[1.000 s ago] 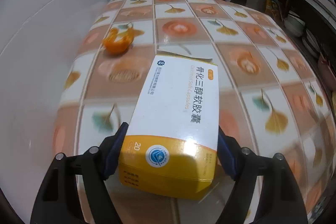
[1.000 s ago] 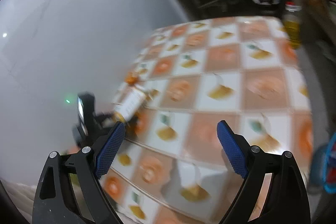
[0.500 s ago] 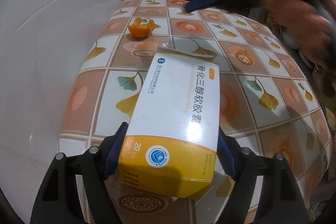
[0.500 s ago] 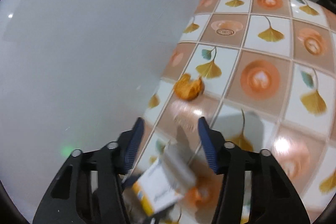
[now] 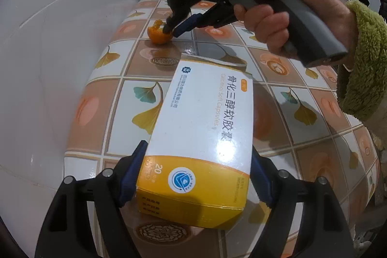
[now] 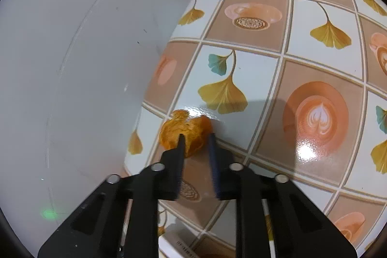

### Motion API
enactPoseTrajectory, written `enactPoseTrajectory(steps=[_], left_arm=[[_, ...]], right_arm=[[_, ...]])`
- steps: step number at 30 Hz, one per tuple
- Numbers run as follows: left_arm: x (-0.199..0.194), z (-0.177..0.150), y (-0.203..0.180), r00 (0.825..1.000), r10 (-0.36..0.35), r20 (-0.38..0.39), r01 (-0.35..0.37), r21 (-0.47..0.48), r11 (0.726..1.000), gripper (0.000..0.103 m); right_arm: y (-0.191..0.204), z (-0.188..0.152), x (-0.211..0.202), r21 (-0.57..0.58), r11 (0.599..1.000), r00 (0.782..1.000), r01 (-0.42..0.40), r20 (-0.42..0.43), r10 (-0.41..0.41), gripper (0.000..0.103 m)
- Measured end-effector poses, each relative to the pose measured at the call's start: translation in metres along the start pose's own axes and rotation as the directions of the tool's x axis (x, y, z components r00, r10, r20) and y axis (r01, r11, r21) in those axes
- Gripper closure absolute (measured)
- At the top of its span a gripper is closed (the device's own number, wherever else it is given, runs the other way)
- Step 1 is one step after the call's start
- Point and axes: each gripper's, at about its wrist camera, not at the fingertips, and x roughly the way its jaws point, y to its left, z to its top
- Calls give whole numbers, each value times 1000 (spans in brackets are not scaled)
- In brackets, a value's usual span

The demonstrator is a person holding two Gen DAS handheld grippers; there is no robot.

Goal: Collect trash

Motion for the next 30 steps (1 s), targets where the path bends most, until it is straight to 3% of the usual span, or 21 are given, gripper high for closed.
enactPoseTrajectory(steps=[7, 13, 22, 30], left_arm=[[0, 0, -1, 1000, 10, 0, -10, -11, 1000, 27], [-1, 0, -7, 1000, -24, -10, 24, -24, 999, 27], [-4, -9, -46, 994, -106, -40, 107, 33, 994, 27], [-8, -24, -99, 967, -233, -103, 243, 104, 964, 27]], right_arm=[[-14, -7, -6, 19, 1000, 999, -25, 29, 24, 101], [-37, -37, -60, 1, 1000, 993, -11, 115, 11, 101], [-103, -141, -146, 95, 995, 974, -12, 226, -10, 101], [-154, -266, -205, 237, 970, 958, -60, 285, -10, 101]])
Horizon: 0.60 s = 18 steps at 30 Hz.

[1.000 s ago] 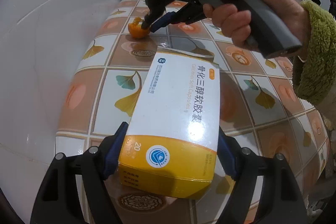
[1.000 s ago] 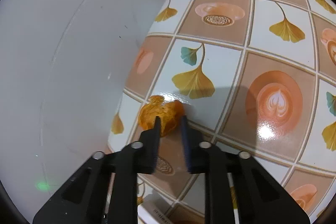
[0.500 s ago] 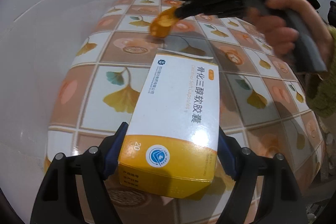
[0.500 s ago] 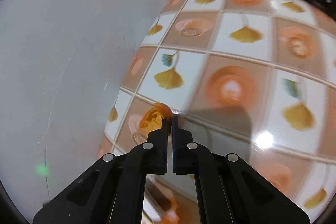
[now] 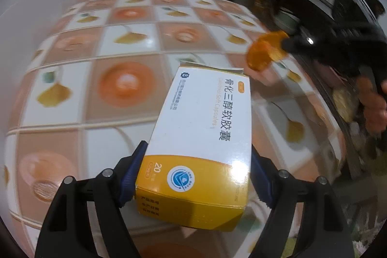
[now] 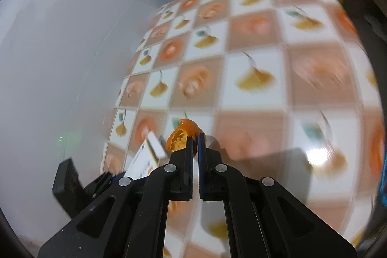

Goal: Collect trash

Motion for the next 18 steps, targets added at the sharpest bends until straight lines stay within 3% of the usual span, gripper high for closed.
enactPoseTrajectory(steps=[3, 9, 13, 18], left_arm=[[2, -4, -18, 999, -34, -18, 34, 43, 999, 27], [10, 1, -35, 998, -52, -46, 56, 84, 995, 27], [15, 6, -39, 997, -51, -64, 56, 94, 994, 27], [14, 4, -47, 997, -50, -66, 57, 107, 993, 27]], right_arm=[[-20, -42, -27, 19, 998, 998, 64, 17, -64, 101], [-25, -95, -36, -22, 978, 978, 207, 23, -206, 96], [-23, -100, -31, -53, 966, 967, 252, 40, -250, 90], [-22, -98, -31, -80, 961, 963, 264, 73, -258, 90]])
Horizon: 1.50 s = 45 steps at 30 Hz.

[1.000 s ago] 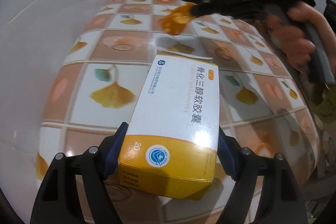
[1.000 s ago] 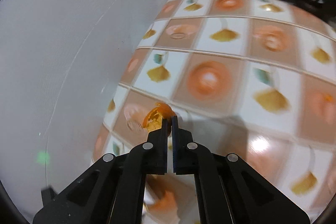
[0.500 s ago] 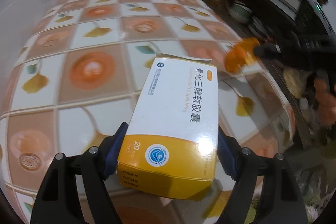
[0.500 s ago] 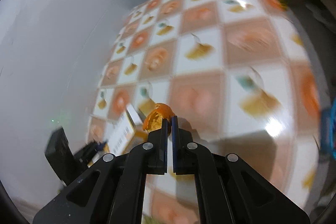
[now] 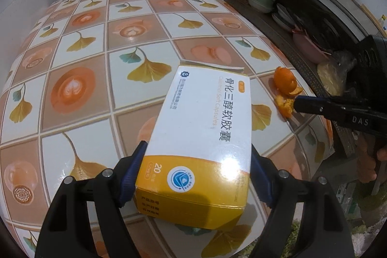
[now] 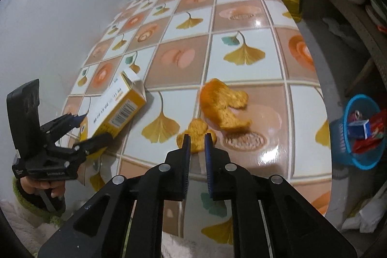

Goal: Collect trash

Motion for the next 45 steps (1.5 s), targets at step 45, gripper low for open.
enactPoseTrajectory(steps=[45], left_arm=[[6, 4, -4, 1000, 24, -5, -24, 0, 1000, 23]], right_arm=[[-3, 6, -43, 6, 999, 985, -37, 167, 36, 102]])
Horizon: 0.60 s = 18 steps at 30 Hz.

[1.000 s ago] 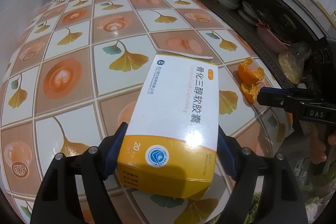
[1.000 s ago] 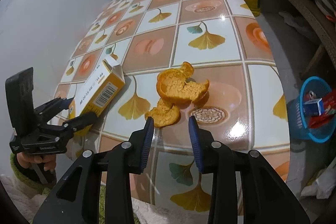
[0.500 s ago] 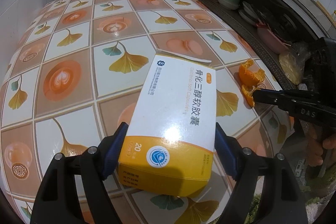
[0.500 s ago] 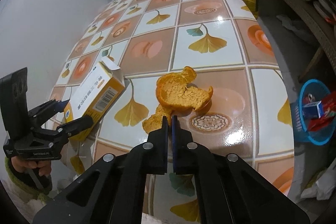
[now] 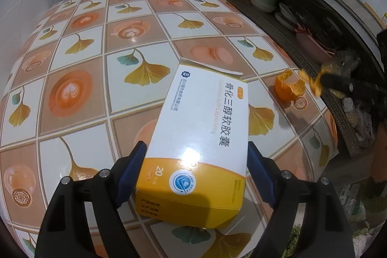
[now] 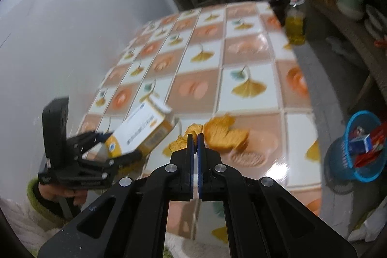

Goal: Collect trash

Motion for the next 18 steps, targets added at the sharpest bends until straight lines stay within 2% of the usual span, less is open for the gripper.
enactPoseTrajectory(steps=[4, 12, 16, 18], left_arm=[[0, 0, 0, 1000, -1, 0, 1, -2, 1000, 23], [0, 2, 2, 1000, -9, 1, 9, -8, 1000, 23], [1, 2, 2, 1000, -9, 1, 9, -5, 1000, 22], [1, 3, 2, 1000, -10, 2, 10, -4, 1000, 22]], right_arm=[[-12, 8, 11, 22, 999, 1000, 28, -4, -28, 102], [-13, 1, 45, -23, 995, 991, 97, -90, -99, 100], [-13, -3, 47, -34, 993, 988, 111, -103, -114, 95], [-13, -2, 44, -31, 994, 990, 101, -97, -103, 84]])
